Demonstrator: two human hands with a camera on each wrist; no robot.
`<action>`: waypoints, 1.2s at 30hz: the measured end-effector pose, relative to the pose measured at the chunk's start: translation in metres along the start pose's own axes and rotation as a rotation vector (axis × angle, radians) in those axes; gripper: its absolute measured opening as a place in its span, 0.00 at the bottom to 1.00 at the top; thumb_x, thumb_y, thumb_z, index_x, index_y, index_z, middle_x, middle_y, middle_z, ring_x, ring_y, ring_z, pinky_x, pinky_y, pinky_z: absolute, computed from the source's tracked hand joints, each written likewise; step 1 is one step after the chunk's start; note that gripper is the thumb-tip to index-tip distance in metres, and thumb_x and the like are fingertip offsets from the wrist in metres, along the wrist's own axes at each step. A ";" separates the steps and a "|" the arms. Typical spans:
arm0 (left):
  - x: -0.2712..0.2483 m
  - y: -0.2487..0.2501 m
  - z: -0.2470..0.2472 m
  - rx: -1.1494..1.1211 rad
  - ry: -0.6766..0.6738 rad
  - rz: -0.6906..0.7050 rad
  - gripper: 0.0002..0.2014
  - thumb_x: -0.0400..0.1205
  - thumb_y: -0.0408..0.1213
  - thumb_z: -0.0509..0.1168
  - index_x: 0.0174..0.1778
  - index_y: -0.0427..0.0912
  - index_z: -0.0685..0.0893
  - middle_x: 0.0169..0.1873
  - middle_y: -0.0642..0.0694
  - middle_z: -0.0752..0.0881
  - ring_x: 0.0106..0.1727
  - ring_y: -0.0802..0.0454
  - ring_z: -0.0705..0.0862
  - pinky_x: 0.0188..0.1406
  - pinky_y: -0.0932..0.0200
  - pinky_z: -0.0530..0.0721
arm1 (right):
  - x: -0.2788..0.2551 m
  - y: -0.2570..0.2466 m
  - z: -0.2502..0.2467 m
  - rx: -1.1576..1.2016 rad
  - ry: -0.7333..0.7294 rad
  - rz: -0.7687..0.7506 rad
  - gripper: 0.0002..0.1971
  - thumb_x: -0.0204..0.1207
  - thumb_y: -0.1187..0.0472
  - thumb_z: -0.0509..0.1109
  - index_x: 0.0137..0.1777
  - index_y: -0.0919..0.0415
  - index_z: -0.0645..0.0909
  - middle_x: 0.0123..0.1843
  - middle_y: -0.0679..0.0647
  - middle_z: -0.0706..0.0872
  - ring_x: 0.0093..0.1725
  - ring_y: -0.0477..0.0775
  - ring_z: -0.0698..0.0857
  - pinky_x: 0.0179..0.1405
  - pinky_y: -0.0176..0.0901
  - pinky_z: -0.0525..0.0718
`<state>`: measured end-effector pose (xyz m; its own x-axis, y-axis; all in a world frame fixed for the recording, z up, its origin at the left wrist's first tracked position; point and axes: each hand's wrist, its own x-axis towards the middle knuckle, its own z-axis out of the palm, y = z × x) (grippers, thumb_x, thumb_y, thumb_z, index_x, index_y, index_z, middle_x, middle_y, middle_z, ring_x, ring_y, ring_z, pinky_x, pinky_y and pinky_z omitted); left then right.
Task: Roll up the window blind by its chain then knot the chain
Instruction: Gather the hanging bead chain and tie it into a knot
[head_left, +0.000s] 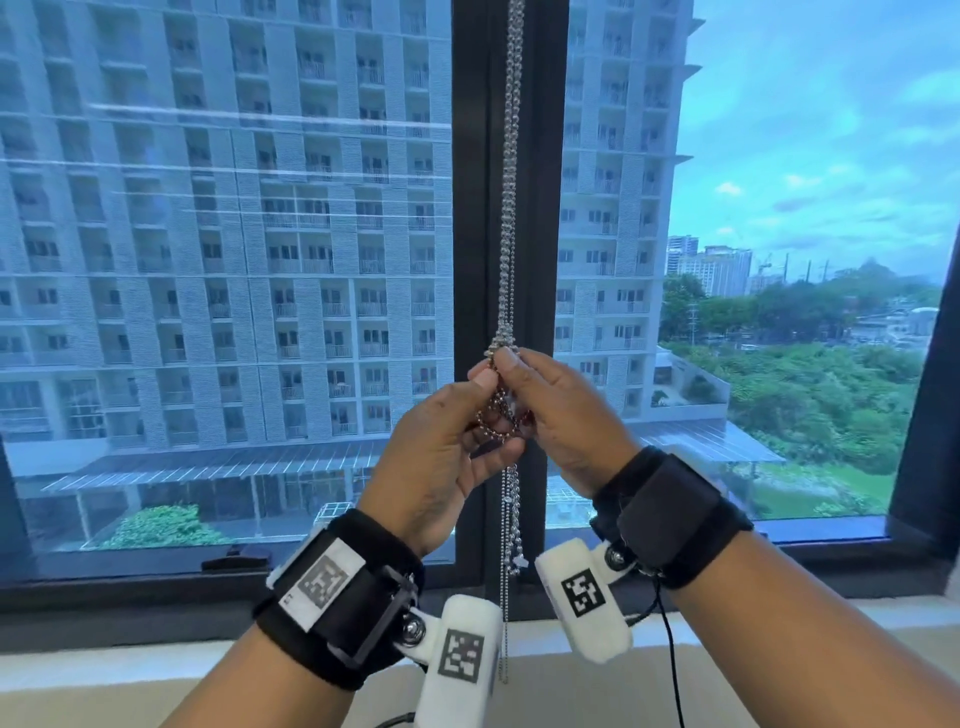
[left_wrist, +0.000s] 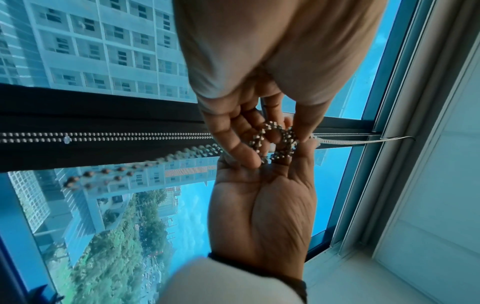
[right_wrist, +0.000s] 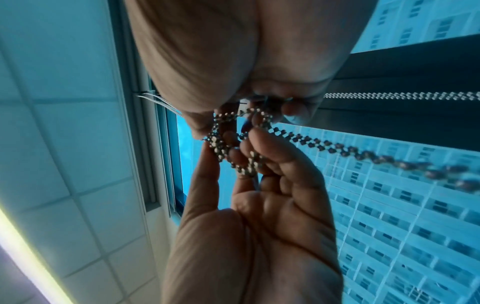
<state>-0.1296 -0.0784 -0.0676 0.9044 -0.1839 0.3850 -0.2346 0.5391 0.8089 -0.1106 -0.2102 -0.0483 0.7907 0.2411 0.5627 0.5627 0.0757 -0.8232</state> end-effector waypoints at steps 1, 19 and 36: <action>-0.001 -0.002 -0.002 0.017 0.011 -0.015 0.08 0.83 0.39 0.68 0.53 0.40 0.88 0.35 0.48 0.85 0.34 0.57 0.83 0.41 0.57 0.89 | -0.001 0.001 0.000 0.028 -0.002 0.016 0.20 0.86 0.49 0.62 0.52 0.67 0.85 0.38 0.56 0.86 0.33 0.48 0.83 0.34 0.38 0.83; -0.011 -0.028 -0.031 -0.117 0.021 -0.127 0.17 0.81 0.33 0.69 0.64 0.31 0.80 0.47 0.36 0.88 0.47 0.46 0.89 0.47 0.52 0.91 | -0.011 0.027 0.002 -0.067 -0.041 0.064 0.17 0.89 0.55 0.59 0.44 0.63 0.83 0.35 0.54 0.80 0.31 0.46 0.77 0.34 0.38 0.78; 0.007 -0.035 -0.045 0.410 0.275 -0.023 0.03 0.83 0.39 0.68 0.46 0.44 0.83 0.46 0.46 0.85 0.53 0.49 0.85 0.56 0.51 0.86 | -0.027 0.098 -0.013 -0.038 0.004 0.271 0.09 0.90 0.57 0.57 0.59 0.58 0.78 0.41 0.60 0.85 0.31 0.54 0.84 0.30 0.46 0.81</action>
<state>-0.0991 -0.0617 -0.1132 0.9586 0.0612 0.2780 -0.2843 0.1593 0.9454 -0.0735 -0.2219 -0.1437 0.9147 0.2438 0.3222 0.3387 -0.0276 -0.9405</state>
